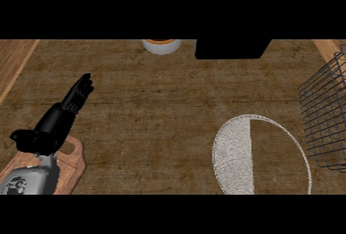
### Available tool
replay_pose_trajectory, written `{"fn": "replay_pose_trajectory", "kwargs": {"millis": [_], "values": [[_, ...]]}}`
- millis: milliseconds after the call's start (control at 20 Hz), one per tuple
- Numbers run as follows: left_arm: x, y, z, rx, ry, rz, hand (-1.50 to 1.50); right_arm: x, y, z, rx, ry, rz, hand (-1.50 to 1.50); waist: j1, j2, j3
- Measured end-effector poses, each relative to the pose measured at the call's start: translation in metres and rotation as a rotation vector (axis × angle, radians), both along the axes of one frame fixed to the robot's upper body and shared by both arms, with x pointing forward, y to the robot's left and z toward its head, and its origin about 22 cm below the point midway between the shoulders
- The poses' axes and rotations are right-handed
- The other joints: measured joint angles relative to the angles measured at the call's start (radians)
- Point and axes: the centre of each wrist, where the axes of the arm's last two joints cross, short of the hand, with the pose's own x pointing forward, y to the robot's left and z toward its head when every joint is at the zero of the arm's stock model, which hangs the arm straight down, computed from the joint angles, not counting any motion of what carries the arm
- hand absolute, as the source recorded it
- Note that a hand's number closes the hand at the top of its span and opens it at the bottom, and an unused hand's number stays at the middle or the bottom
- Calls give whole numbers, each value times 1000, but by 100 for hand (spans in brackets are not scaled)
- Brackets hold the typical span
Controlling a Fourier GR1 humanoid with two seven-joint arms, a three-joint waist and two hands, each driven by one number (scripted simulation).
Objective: Pick the cupcake from the placemat and place it in the basket
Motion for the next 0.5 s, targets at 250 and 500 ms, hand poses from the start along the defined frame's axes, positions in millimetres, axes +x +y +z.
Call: {"fn": "replay_pose_trajectory", "kwargs": {"millis": [250, 500], "values": [[-1, 1, -3, 2, -5, 5, 0, -18, 4, 25, 234, -59, -10, 150, -6, 0, 1], [-1, 4, -2, -1, -5, 9, 0, -29, 13, 67, 501, -221, -14, 150, -17, -3, 1]]}}
